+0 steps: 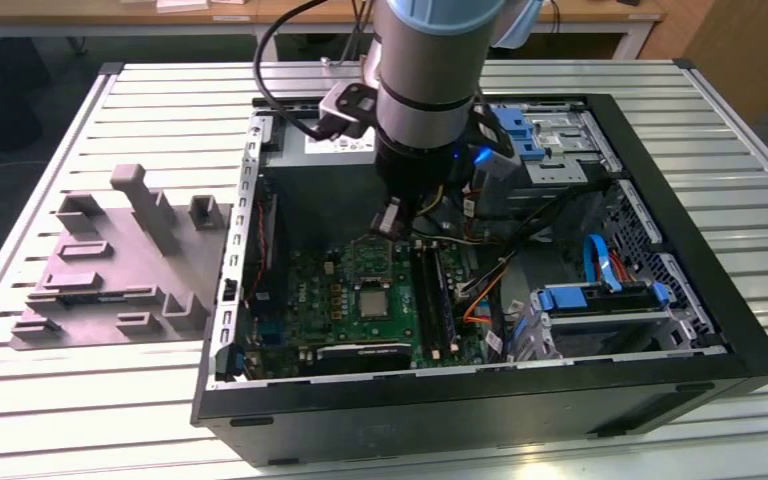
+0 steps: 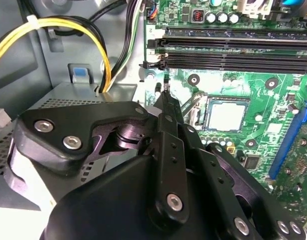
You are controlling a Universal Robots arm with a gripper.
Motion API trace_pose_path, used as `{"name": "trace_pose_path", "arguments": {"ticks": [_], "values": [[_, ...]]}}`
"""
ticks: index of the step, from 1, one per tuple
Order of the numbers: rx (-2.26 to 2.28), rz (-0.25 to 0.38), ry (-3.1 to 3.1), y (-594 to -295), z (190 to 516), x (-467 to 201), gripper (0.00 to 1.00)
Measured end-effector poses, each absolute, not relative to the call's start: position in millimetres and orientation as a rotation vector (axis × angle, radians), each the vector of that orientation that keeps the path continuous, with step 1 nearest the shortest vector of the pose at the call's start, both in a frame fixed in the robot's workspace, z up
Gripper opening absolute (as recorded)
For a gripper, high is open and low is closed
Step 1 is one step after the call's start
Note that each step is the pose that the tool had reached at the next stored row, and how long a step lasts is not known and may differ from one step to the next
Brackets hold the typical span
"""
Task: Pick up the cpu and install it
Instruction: 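Close the cpu cover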
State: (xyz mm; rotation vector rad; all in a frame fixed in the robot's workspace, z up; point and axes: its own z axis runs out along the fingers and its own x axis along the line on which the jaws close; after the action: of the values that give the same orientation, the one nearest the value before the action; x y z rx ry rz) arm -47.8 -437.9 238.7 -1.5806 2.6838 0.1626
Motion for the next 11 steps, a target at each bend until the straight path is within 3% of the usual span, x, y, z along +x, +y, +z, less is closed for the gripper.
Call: {"name": "trace_pose_path", "arguments": {"ticks": [11], "values": [[-1.65,0.176,2.658,-437.7,239.5,-47.9,0.11]]}}
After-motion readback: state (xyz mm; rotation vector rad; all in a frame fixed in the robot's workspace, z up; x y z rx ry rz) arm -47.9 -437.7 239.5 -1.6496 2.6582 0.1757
